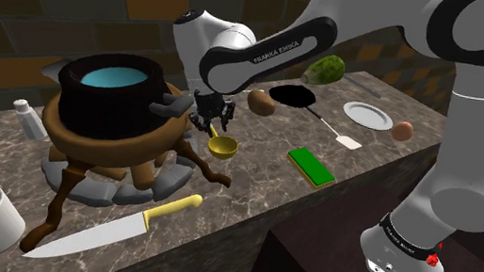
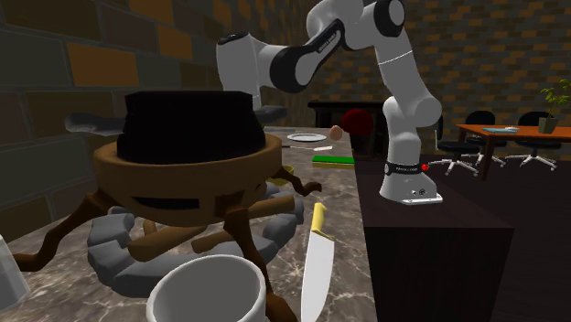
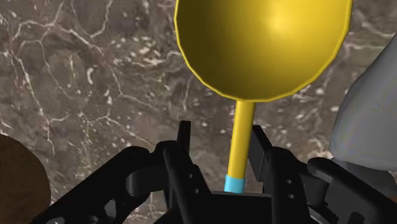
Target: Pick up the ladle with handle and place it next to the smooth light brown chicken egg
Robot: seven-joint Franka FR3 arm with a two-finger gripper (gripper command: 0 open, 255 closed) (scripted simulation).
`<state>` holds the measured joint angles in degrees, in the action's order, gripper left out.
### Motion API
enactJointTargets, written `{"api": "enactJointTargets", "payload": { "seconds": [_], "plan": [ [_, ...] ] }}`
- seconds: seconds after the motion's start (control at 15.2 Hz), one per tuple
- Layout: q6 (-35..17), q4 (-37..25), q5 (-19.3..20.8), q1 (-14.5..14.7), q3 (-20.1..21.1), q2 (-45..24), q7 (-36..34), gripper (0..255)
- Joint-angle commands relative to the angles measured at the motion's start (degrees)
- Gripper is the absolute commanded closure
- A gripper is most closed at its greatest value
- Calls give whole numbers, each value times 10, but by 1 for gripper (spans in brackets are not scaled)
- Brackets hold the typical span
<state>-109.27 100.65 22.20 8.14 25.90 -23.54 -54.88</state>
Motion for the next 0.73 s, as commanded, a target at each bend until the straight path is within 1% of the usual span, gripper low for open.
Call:
{"api": "enactJointTargets", "payload": {
  "seconds": [0.0, 0.4, 0.46, 0.66],
  "plan": [
    [-21, 9, -1, -1, 0, -9, -1, 255],
    [-21, 9, -2, -1, 1, -7, -1, 255],
    [-21, -3, 4, 3, -2, -21, -4, 255],
    [-3, -11, -3, 1, 2, -10, 2, 255]
  ]
}}
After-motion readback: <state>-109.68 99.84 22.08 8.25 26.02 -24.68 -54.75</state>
